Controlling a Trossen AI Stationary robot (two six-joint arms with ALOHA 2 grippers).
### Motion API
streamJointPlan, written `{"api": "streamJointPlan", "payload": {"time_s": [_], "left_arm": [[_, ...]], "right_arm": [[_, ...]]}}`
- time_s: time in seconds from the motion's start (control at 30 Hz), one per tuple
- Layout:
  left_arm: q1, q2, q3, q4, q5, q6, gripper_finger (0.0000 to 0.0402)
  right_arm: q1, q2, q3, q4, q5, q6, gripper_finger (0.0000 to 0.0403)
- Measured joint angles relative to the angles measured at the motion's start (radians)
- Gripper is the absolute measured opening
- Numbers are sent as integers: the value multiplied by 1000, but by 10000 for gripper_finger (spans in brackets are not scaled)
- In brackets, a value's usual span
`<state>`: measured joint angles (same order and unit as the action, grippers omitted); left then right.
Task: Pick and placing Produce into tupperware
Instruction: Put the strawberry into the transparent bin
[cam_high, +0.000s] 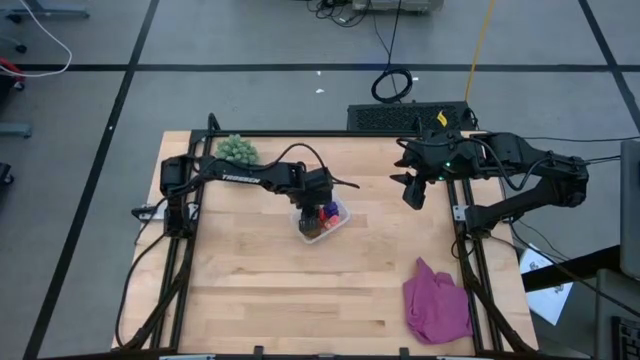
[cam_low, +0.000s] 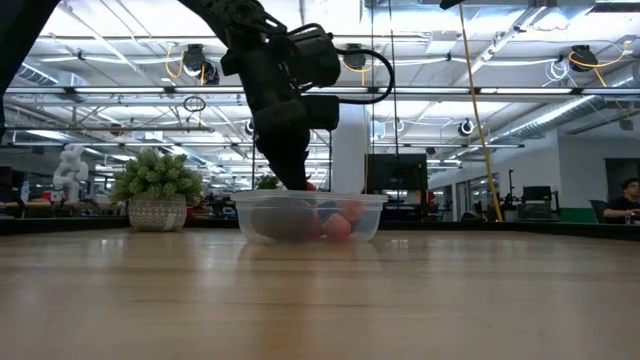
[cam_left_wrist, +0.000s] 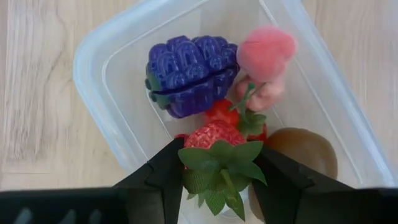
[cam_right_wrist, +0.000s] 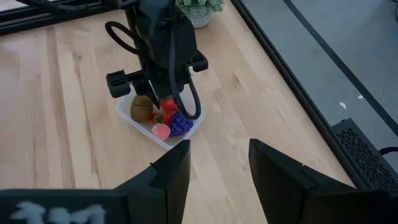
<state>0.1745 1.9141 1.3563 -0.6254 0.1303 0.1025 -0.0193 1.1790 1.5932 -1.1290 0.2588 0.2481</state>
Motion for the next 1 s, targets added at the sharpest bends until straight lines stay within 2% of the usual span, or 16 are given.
{"api": "streamJointPlan", "payload": {"time_s": [0.53, 1.0], "left_arm": [[0, 21, 1, 25, 0, -26, 162], [0, 19, 19, 2, 0, -26, 256]], "right_arm": [[0, 0, 0, 3, 0, -2, 155], [0, 0, 0, 3, 0, -2, 155]]}}
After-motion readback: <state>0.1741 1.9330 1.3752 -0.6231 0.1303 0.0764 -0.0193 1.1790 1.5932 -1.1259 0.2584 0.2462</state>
